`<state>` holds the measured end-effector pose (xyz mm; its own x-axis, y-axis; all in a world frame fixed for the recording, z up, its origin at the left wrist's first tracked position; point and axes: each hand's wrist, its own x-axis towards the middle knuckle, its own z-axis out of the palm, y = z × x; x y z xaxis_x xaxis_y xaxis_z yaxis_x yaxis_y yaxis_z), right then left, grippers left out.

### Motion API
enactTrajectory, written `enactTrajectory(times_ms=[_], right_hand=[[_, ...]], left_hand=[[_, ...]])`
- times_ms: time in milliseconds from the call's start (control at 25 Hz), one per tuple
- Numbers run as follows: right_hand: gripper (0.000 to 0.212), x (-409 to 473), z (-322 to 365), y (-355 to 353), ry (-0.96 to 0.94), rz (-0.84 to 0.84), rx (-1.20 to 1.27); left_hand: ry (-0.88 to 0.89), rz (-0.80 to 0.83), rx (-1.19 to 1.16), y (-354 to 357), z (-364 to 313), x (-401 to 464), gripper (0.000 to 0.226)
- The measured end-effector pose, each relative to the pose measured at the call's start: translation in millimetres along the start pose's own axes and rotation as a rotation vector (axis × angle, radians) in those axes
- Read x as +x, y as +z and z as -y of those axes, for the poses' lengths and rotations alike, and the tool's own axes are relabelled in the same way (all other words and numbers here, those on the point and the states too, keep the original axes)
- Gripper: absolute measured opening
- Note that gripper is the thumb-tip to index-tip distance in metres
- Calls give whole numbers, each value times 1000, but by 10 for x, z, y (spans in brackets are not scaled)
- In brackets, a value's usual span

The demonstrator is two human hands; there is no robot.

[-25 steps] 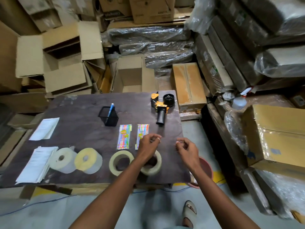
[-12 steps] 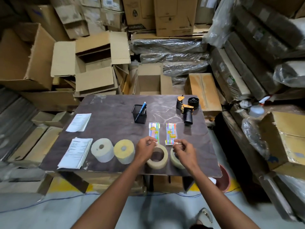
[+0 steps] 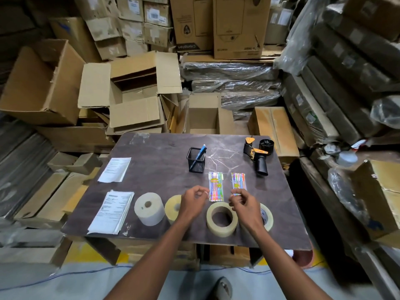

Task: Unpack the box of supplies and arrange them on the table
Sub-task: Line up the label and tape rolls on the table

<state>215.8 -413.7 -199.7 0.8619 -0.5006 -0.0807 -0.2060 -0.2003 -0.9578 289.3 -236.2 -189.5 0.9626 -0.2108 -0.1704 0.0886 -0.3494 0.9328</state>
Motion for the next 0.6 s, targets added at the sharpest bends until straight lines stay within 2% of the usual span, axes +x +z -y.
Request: enactTrajectory(times_ms=[400, 600], right_hand=[[14, 640, -9, 389, 73, -38, 80], [13, 972, -58, 535, 126, -22, 46]], left_hand=[[-4, 50, 45, -121, -22, 702, 16], [-10, 73, 36, -155, -45, 1044, 16]])
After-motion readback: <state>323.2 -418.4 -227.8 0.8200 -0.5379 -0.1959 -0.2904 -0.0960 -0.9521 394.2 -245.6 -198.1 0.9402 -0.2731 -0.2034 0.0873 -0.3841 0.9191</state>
